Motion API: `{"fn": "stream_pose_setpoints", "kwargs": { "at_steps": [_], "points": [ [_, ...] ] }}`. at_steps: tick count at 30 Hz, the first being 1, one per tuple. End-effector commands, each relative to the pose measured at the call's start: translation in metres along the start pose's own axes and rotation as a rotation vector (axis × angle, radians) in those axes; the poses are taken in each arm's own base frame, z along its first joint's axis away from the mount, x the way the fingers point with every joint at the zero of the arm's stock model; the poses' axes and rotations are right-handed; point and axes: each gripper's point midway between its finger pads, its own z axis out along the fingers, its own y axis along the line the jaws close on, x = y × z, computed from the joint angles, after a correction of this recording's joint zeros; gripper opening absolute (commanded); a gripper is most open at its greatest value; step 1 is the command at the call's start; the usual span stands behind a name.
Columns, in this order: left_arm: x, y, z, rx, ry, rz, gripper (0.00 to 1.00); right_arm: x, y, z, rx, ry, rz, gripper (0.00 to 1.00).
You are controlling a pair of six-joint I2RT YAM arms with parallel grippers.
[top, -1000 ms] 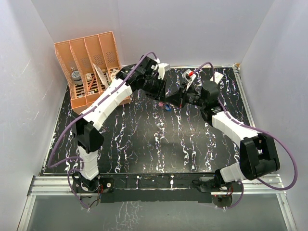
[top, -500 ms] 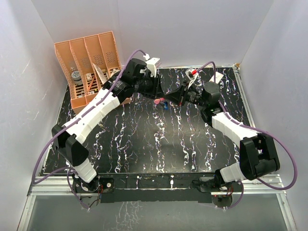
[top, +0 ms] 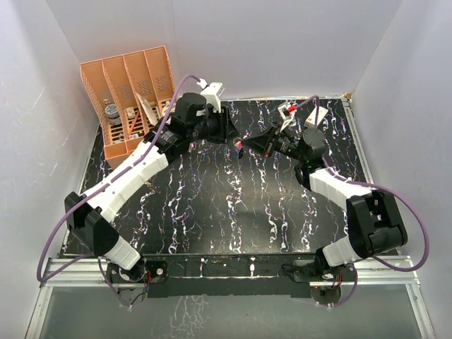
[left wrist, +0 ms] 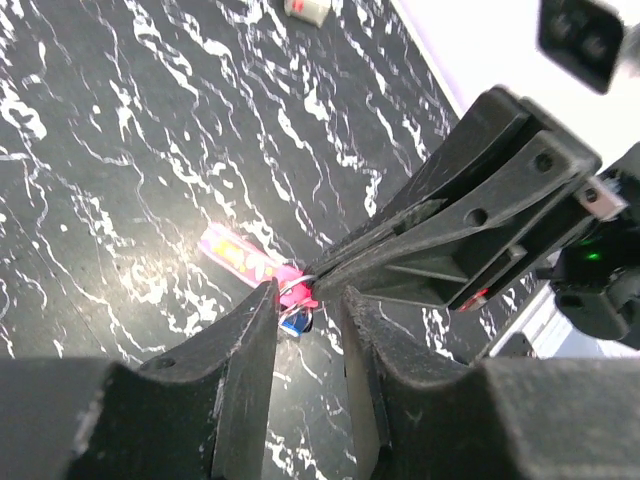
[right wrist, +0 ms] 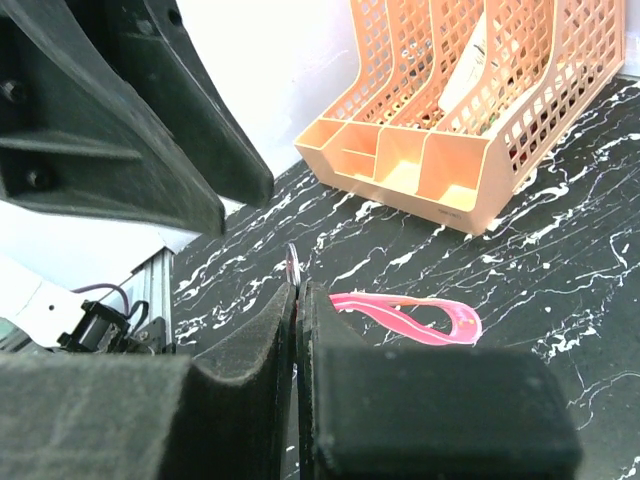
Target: Put the keys on the keyring
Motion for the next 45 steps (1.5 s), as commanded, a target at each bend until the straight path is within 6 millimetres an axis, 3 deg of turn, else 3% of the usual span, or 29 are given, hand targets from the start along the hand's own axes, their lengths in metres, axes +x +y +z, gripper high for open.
{"fn": "stream_pose_setpoints", "kwargs": {
  "at_steps": [1, 8, 29, 37, 45],
  "points": [
    [-0.042, -0.01, -0.029, -0.002, -0.184, 0.004, 0.31, -0.021, 0.014, -0.002, -0.077, -0.095, -0.031, 0.0],
    [-0.041, 0.0, -0.031, -0.009, -0.232, -0.03, 0.33, -0.027, 0.018, -0.006, -0.124, -0.133, -0.015, 0.0],
    [-0.037, -0.024, -0.022, 0.247, -0.255, -0.02, 0.26, -0.051, 0.023, -0.005, -0.138, -0.178, -0.009, 0.0],
    [-0.027, -0.03, -0.016, 0.3, -0.215, -0.014, 0.29, -0.056, 0.024, -0.004, -0.138, -0.189, -0.014, 0.0],
    [-0.025, -0.017, -0.015, 0.246, -0.235, -0.022, 0.36, -0.058, 0.027, -0.005, -0.145, -0.194, -0.014, 0.0]
  ]
}}
